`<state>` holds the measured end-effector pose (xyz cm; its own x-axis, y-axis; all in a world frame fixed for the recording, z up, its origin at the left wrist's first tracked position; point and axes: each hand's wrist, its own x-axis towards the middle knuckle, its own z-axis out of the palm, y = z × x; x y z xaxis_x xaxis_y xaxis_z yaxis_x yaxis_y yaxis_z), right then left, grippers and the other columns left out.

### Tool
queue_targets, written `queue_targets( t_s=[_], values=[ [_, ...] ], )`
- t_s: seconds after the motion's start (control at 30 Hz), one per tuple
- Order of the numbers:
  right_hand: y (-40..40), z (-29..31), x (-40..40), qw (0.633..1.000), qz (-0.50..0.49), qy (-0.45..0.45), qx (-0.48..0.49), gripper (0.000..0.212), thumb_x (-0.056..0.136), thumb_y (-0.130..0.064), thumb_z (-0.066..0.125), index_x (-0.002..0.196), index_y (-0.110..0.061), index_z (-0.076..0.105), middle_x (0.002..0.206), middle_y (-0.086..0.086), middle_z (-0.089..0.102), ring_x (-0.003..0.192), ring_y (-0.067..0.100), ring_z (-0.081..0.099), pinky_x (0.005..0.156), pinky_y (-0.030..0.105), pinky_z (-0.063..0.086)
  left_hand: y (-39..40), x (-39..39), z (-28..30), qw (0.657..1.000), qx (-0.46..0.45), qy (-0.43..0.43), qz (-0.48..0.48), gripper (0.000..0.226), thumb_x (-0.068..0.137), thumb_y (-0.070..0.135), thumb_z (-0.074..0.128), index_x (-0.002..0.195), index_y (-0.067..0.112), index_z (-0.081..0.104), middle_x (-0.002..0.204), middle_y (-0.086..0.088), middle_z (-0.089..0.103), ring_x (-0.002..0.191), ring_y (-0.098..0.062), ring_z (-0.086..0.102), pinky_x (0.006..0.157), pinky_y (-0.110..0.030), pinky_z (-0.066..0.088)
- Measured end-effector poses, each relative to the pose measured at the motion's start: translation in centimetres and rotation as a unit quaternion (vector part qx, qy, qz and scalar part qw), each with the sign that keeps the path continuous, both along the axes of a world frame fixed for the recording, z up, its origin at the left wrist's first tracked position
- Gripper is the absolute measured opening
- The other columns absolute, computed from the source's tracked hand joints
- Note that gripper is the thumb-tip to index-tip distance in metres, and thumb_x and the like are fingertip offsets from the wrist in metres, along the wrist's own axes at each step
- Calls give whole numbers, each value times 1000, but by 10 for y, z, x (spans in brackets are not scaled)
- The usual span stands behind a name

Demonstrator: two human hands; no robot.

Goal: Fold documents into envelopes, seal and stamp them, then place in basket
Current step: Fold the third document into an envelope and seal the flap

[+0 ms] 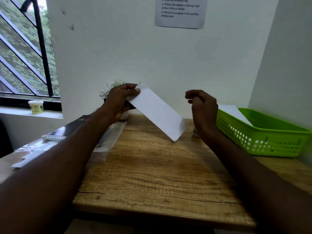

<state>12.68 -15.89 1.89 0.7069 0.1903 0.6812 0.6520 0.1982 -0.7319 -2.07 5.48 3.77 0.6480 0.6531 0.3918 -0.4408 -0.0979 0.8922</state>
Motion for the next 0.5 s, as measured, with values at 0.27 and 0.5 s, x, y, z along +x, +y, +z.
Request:
queue_targets(
  t_s=[0.27,0.5],
  values=[
    [3,-6,-20,971,49,-171,-160,17,97,-31,68,99,-24,83,91,-17,78,88,-6,70,77,15,49,-16,0,3,991,103,32,-83,26,83,16,76,108,15,70,98,-6,70,92,-21,66,79,-38,58],
    [3,-3,-21,975,54,-144,-160,16,96,-28,68,94,-22,83,85,-17,77,81,-7,69,68,12,45,-22,-3,7,995,95,23,-33,6,89,16,76,84,18,73,86,-1,71,83,-17,67,69,-30,55]
  ],
)
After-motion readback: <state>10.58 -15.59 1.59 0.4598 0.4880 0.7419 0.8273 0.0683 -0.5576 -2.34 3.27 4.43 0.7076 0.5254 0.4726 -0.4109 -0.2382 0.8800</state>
